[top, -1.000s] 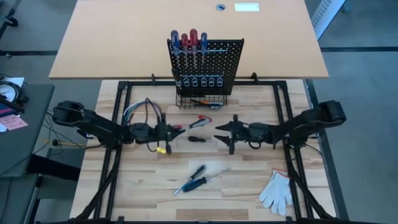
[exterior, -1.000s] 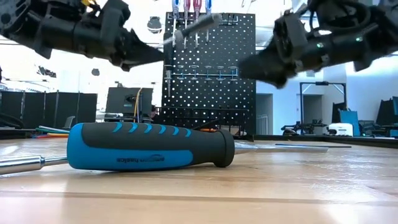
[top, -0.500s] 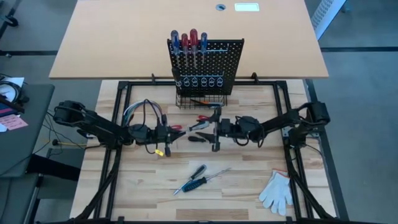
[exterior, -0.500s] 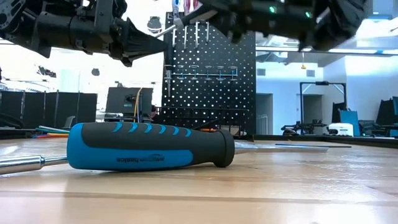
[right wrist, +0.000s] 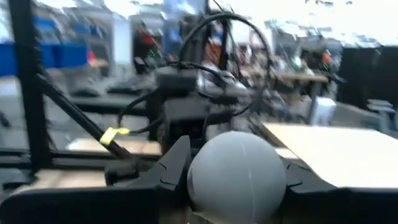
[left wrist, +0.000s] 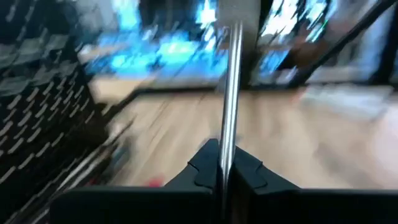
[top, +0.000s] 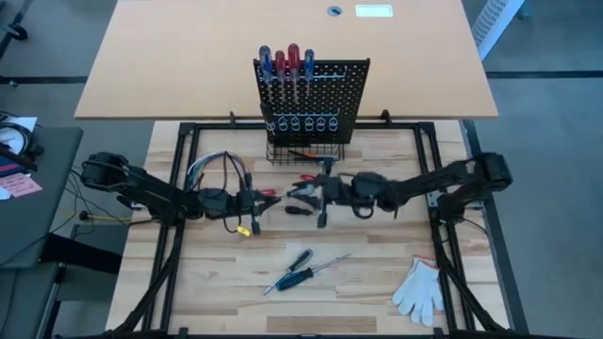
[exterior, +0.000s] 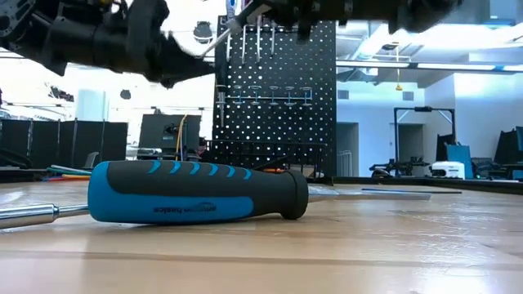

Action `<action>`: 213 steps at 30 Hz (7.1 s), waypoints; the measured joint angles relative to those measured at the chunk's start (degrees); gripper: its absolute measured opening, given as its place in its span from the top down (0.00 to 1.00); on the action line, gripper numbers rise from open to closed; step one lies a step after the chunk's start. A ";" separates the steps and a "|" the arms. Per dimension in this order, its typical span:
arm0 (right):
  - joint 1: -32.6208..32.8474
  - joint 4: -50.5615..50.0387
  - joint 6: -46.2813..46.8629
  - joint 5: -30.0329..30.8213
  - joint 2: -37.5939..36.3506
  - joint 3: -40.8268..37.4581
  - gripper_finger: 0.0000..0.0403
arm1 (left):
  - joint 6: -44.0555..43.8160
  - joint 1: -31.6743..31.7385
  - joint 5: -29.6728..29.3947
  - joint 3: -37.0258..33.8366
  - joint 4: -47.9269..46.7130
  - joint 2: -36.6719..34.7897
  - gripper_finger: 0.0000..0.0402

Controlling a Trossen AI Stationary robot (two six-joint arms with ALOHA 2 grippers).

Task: Hang tools onto peg board
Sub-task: Hang the top gray screwdriver on the pegboard, then hang the black screwdriver on the pegboard

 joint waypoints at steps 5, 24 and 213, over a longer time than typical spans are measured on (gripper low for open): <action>-3.11 -24.98 -3.87 8.67 -3.68 16.09 0.71 | -0.72 0.17 -9.26 -0.15 -9.28 0.21 0.90; -12.43 -66.52 -11.43 10.73 17.84 61.48 0.71 | -2.60 1.02 -10.52 -0.11 -13.32 0.17 0.87; 1.97 -23.28 6.15 0.73 20.35 4.75 0.63 | -2.77 -4.35 -16.44 0.37 -21.31 -5.62 0.87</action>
